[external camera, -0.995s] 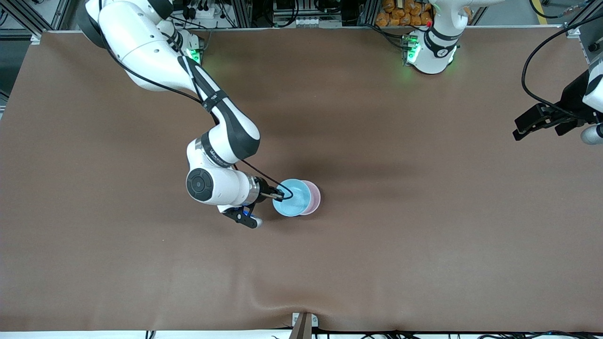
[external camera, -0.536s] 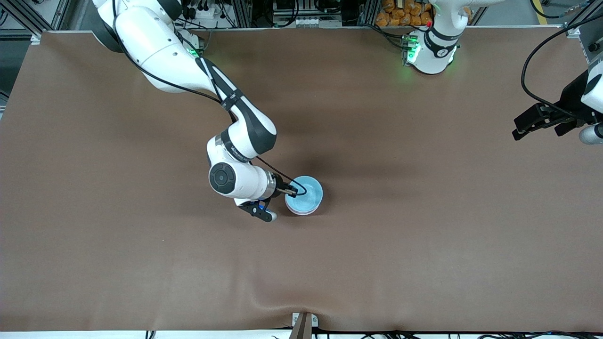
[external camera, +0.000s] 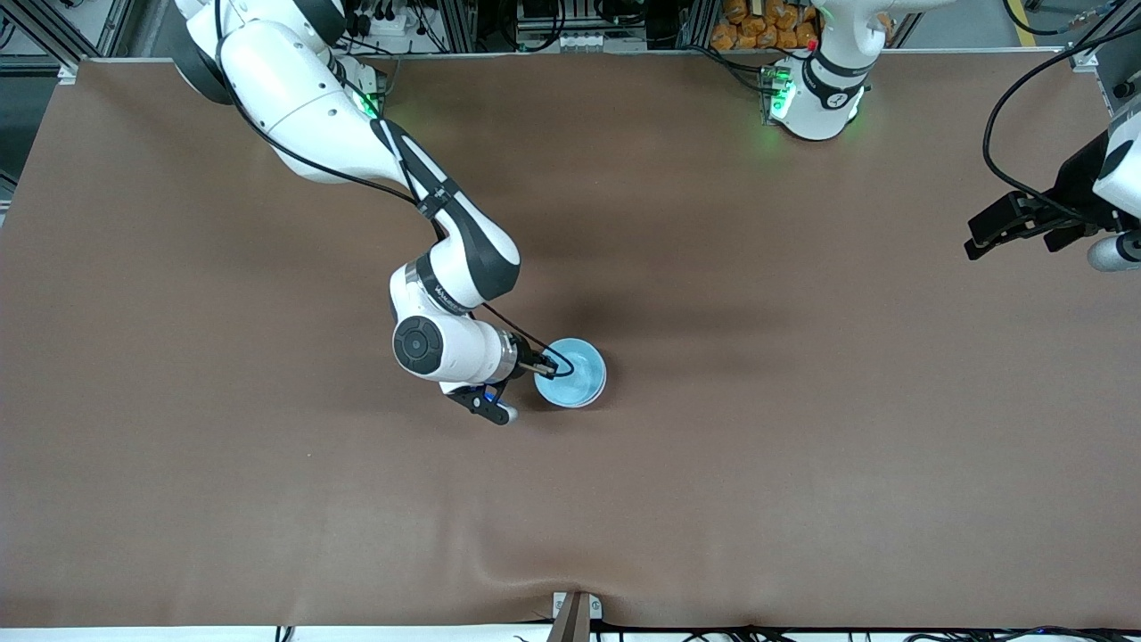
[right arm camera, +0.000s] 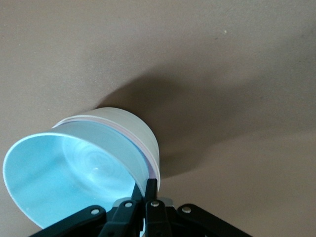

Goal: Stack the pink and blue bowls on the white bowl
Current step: 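Lower the blue bowl into the pink bowl with the right gripper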

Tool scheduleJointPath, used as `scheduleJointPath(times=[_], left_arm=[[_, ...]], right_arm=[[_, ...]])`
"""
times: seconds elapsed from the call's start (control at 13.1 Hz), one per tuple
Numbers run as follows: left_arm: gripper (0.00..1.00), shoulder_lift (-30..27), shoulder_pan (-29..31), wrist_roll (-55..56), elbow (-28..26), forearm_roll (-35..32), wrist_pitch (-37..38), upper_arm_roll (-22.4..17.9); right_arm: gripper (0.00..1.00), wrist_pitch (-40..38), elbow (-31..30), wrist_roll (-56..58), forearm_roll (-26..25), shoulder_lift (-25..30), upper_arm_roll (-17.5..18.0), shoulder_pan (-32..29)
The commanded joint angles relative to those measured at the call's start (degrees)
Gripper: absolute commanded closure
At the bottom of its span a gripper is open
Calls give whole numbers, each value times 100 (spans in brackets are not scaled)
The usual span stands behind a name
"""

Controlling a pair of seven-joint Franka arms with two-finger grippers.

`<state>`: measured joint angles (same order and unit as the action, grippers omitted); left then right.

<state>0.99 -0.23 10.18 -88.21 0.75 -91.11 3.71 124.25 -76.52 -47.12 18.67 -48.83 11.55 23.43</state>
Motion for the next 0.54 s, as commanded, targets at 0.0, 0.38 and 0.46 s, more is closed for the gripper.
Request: scheduleJointPath(times=[0.0, 0.38, 0.46], left_arm=[[0, 42, -29, -78, 155, 4, 181, 16], [0, 68, -12, -140, 164, -31, 181, 25], [0, 68, -21, -131, 164, -31, 181, 16]], right_arm=[[100, 12, -92, -105, -82, 22, -47, 21], [11, -32, -92, -61, -56, 22, -48, -49], [0, -41, -92, -104, -47, 49, -48, -5]])
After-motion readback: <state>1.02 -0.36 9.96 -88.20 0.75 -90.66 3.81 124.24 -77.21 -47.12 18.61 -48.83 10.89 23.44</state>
